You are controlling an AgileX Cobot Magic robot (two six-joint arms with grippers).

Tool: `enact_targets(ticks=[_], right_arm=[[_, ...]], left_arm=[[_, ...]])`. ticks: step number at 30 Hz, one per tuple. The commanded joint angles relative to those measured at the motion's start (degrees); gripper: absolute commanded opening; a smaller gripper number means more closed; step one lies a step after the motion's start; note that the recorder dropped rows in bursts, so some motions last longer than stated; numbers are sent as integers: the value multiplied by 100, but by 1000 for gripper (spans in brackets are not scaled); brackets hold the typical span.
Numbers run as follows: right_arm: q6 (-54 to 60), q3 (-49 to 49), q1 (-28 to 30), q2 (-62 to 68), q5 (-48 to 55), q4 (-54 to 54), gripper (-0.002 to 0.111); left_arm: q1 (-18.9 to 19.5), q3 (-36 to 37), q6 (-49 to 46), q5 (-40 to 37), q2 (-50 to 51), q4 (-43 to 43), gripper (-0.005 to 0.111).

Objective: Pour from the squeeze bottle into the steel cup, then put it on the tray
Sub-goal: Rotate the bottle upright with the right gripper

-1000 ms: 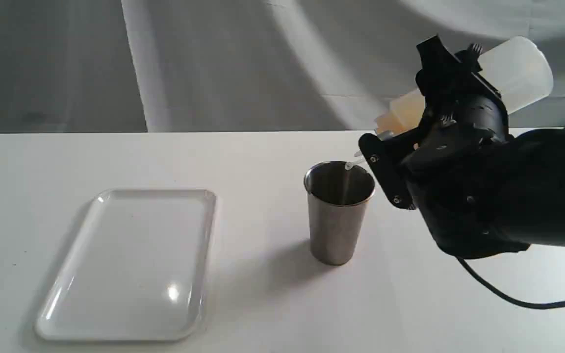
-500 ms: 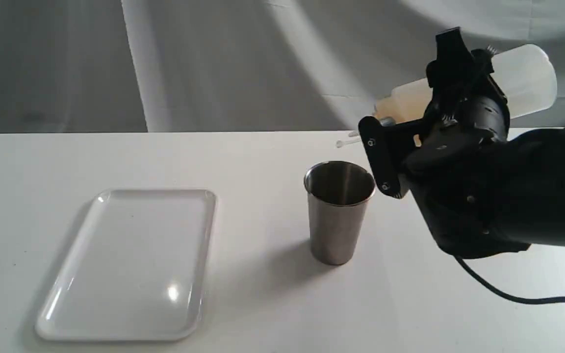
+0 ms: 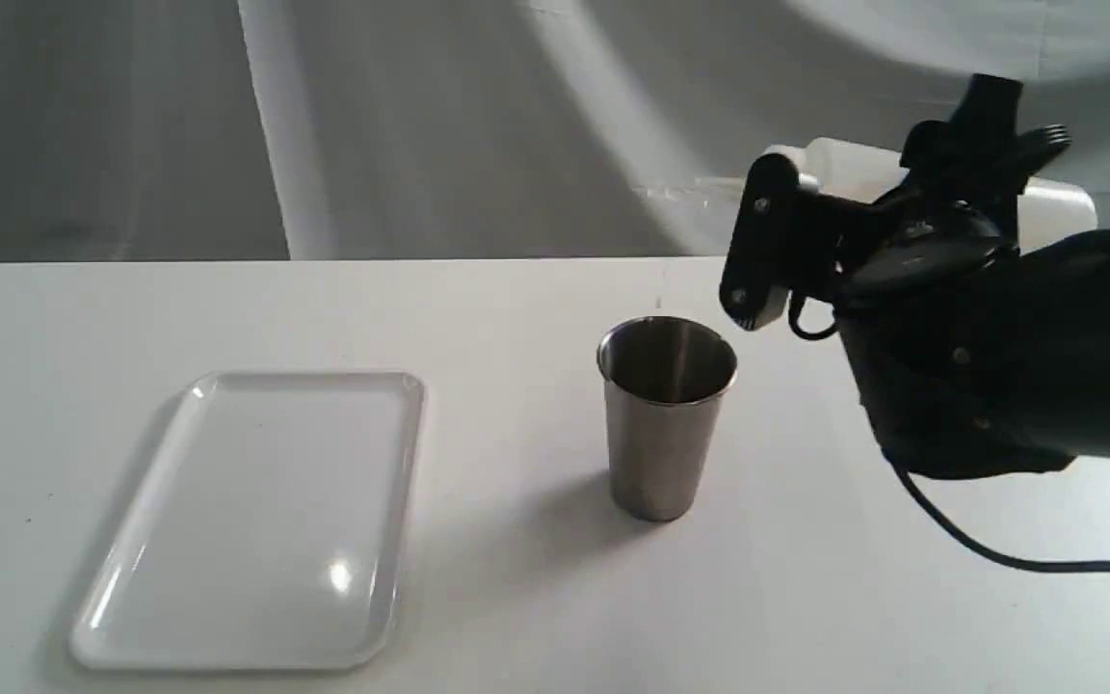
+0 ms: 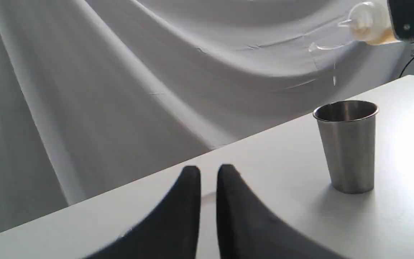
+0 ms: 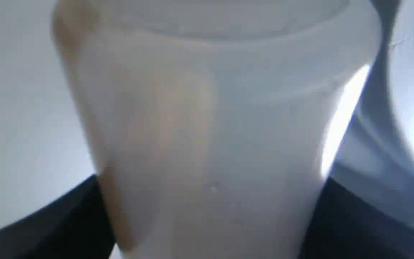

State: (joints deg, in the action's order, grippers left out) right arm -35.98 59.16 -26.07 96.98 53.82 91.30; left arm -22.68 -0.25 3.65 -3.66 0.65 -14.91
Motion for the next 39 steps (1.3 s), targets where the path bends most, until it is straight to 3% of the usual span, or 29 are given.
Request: enact_targets(ticks=[1,12,24,39], right_arm=[[-1162,62,92,-330,-280,-10,44],[-3407,16,146,-796,-979,-180,44],[-6265,-1296,157,-2000,-1667,865,44],[-6532,-1735,99,-2551,-2347,865,44]], left_arm=[[11,25,18,37,18,14,8],[11,25,18,37,18,14,8],[11,25,18,37,18,14,8],[11,25,18,37,18,14,8]])
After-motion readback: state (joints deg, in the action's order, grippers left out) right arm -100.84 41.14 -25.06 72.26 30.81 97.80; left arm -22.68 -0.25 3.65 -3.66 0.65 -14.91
